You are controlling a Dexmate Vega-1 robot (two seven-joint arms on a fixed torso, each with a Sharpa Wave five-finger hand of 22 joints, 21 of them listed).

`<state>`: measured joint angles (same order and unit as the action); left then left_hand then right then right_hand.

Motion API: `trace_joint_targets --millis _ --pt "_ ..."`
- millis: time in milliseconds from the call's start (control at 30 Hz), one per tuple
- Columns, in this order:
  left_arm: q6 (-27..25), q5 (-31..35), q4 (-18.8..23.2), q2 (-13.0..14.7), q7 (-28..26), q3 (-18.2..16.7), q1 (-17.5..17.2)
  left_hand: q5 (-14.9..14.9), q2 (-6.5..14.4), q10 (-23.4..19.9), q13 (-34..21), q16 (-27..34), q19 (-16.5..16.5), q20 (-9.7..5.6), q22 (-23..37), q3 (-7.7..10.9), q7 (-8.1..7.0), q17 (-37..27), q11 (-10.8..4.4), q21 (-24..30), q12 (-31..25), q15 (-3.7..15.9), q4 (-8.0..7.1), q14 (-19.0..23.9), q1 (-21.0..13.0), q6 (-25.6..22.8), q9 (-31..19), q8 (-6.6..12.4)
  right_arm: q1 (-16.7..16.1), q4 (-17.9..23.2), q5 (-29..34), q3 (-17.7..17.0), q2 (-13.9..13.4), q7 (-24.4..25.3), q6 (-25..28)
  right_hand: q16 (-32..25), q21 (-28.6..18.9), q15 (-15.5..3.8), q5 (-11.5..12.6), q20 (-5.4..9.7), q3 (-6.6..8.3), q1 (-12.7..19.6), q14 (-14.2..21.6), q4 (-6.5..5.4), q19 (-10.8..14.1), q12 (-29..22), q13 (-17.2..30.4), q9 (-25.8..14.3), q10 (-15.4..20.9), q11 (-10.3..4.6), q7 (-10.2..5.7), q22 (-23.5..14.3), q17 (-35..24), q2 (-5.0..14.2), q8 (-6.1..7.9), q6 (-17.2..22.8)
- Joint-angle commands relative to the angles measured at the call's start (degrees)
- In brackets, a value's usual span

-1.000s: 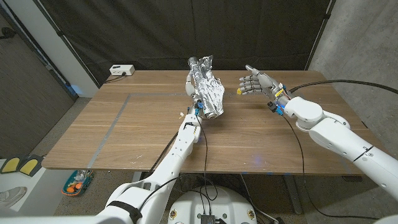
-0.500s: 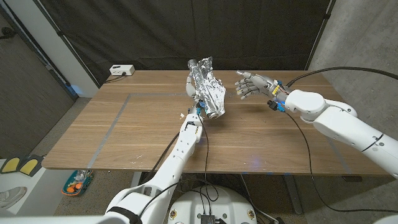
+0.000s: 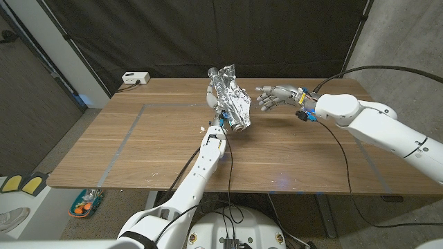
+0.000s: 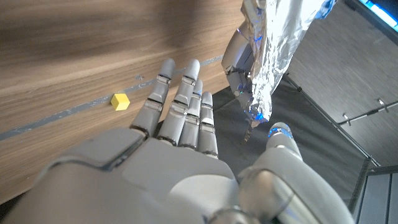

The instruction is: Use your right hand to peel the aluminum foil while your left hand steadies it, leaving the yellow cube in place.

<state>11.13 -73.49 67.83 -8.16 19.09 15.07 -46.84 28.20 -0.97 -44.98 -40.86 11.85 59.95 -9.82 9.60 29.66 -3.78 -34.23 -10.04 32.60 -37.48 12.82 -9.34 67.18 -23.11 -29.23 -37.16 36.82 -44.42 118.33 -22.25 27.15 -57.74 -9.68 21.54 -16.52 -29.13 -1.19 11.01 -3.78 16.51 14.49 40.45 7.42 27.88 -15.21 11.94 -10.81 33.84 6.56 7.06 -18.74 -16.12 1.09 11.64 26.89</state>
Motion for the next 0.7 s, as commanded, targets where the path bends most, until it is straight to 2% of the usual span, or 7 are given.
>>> trace_joint_targets --millis 33,200,367,400,533,600,700 --pt "1.11 0.8 -0.29 0.23 -1.93 0.42 0.49 0.41 0.41 0.11 -0.2 -0.13 -0.09 -0.7 0.18 0.45 -0.17 -0.05 -0.38 -0.42 -0.14 0.01 -0.07 -0.43 0.27 0.06 -0.28 0.46 5.69 -3.78 -0.91 3.61 2.05 -9.04 -0.97 -1.3 -1.94 -0.45 -0.13 0.26 0.57 1.07 3.19 0.04 1.47 0.05 -0.01 -0.16 1.46 0.83 0.91 -1.22 -0.28 0.77 0.2 0.77" --pt "2.1 2.23 -0.07 0.52 -3.7 0.94 0.42 0.58 0.62 0.19 -0.23 -0.19 -0.25 -0.75 0.26 0.77 -0.26 0.1 -0.56 -1.01 -0.13 0.01 0.11 -0.57 0.12 0.09 -0.46 0.61 7.24 -6.04 -1.32 4.56 3.47 -12.28 -4.2 -3.03 -4.87 -2.51 -0.08 1.2 1.63 3.72 7.07 1.06 4.83 -0.01 -0.11 -0.14 3.43 0.86 1.17 -2.72 -0.45 1.55 0.13 0.94" --pt "3.21 3.15 -0.37 0.45 -4.77 1.19 0.53 0.66 0.67 0.24 -0.22 -0.21 -0.54 -0.67 0.33 0.95 -0.42 0.19 -0.69 -1.52 -0.11 0.02 0.26 -0.66 0.02 0.07 -0.62 0.77 8.62 -5.79 0.32 5.73 4.37 -12.3 -3.74 -5.93 -7.39 -4.77 -0.23 2.41 2.5 8.12 9.98 2.33 6.63 -0.51 0.44 -0.21 5.97 -0.76 0.42 -4.31 -2.13 1.99 0.34 1.77" --pt "3.38 3.28 -0.49 0.43 -4.85 1.22 0.59 0.67 0.67 0.17 -0.13 -0.21 -0.52 -0.71 0.35 0.98 -0.29 0.21 -0.73 -1.59 -0.09 0.03 0.29 -0.66 0.0 0.05 -0.65 0.81 8.95 -4.98 1.36 6.12 4.33 -11.55 -2.54 -7.49 -8.51 -6.04 -0.32 2.6 2.47 9.46 11.36 2.41 7.61 -0.97 0.73 -0.25 7.54 -1.37 0.35 -4.94 -3.14 1.89 0.4 2.15" --pt "4.13 3.96 -0.71 0.42 -5.34 1.44 0.71 0.71 0.68 0.17 -0.2 -0.22 -0.49 -0.66 0.4 1.08 -0.31 0.27 -0.77 -1.83 -0.14 0.03 0.4 -0.73 -0.1 0.04 -0.76 0.91 9.85 -0.51 6.84 7.96 4.31 -6.41 4.75 -11.72 -11.05 -7.72 -0.3 3.91 1.24 11.87 14.01 2.21 9.09 -1.9 1.59 -0.33 10.84 -2.27 -0.7 -6.64 -6.27 0.2 0.82 4.19" --pt "4.38 4.19 -0.7 0.41 -5.7 1.51 0.72 0.72 0.68 0.1 -0.13 -0.24 -0.46 -0.66 0.43 1.15 -0.41 0.32 -0.72 -1.99 -0.13 0.03 0.47 -0.79 -0.16 0.04 -0.84 0.99 9.9 0.26 8.08 8.42 4.71 -5.1 6.06 -14.29 -12.78 -8.45 0.01 4.6 0.2 13.14 14.97 2.14 10.27 -2.77 2.21 -0.4 13.5 -2.76 -1.03 -7.79 -8.4 -1.18 1.19 5.86" --pt "4.79 4.68 -0.87 0.5 -6.15 1.64 0.87 0.74 0.7 0.14 -0.01 -0.26 -0.47 -0.64 0.46 1.23 -0.39 0.37 -0.86 -2.17 -0.05 0.03 0.55 -0.85 -0.25 0.07 -0.92 1.05 9.45 -0.39 8.13 8.38 5.69 -4.16 5.19 -16.31 -13.81 -9.19 0.46 5.0 0.14 15.3 15.41 2.31 10.13 -3.28 2.7 -0.44 15.08 -3.58 -1.65 -8.77 -10.18 -1.18 1.46 7.34"
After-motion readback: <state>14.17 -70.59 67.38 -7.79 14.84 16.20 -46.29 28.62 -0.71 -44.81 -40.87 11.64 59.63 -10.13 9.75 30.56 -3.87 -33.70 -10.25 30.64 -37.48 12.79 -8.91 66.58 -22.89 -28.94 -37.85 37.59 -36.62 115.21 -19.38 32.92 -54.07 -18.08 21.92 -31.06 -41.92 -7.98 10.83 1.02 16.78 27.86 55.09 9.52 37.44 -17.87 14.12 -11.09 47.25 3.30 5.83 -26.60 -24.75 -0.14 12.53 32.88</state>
